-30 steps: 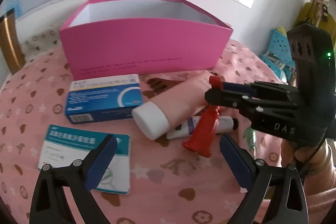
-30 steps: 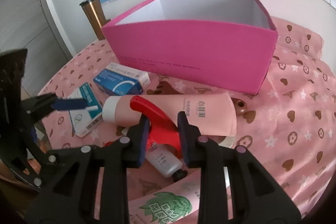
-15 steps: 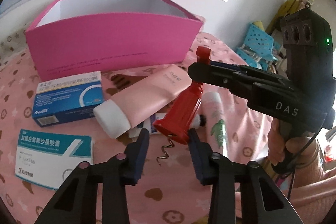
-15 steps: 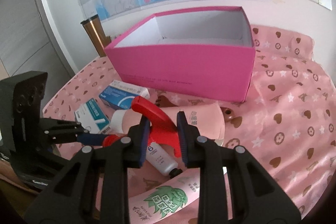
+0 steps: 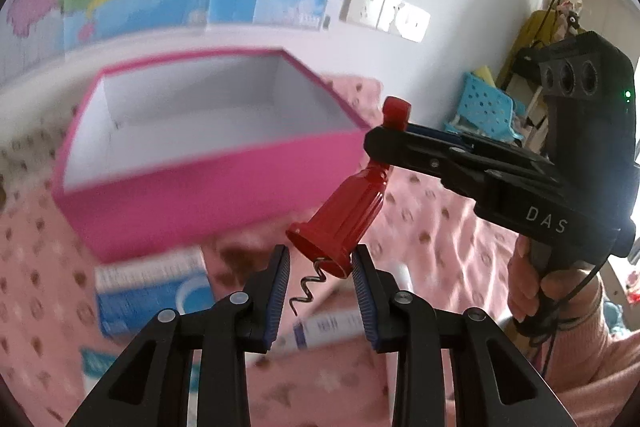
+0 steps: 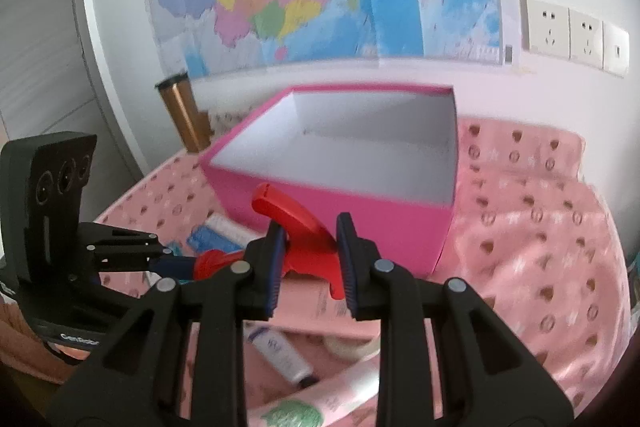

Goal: Organize rigid objects
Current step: 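Carry the red corkscrew into the pink box and open the right gripper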

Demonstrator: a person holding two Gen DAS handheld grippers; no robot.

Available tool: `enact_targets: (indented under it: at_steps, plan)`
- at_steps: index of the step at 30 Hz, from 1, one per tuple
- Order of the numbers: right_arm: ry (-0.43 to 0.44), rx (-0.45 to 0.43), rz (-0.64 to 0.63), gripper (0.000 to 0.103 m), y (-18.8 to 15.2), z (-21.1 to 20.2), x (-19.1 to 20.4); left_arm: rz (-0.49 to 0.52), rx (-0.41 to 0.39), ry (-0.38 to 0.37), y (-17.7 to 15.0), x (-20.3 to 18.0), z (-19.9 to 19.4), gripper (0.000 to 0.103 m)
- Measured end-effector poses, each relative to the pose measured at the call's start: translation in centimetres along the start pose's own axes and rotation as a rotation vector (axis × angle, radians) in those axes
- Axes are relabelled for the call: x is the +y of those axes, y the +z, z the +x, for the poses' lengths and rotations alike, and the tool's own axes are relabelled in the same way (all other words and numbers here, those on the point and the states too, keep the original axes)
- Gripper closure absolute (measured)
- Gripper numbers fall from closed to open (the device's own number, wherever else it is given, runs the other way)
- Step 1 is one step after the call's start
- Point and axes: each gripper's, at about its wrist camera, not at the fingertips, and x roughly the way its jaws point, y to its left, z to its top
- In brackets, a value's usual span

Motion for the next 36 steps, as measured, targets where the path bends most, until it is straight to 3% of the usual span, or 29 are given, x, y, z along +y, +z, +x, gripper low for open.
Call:
enact_targets:
  at_steps: [6, 14, 27, 36]
  plan:
    - [-0.024, -0.038, 0.028, 0.076, 3.5, 1.1, -2.3, 0.032, -0.036, 0.039, 4.3, 0.9, 0.7, 0.071]
    - [-0.052, -0.025, 0.084, 0.076, 6.2, 4.3, -5.2, 0.04, -0.019, 0.086, 7.1, 2.4, 3.7, 0.07]
    - [-0.117, 0.129, 0.118, 0.077, 4.8, 8.9, -7.1, 0.01, 0.085, 0.09, 7.0, 4.9, 7.7, 0.07]
    - [-0.124, 0.107, 0.125, 0.075, 3.8, 6.9, -7.0, -0.011, 0.017, 0.095, 6.2, 5.4, 4.8, 0.069]
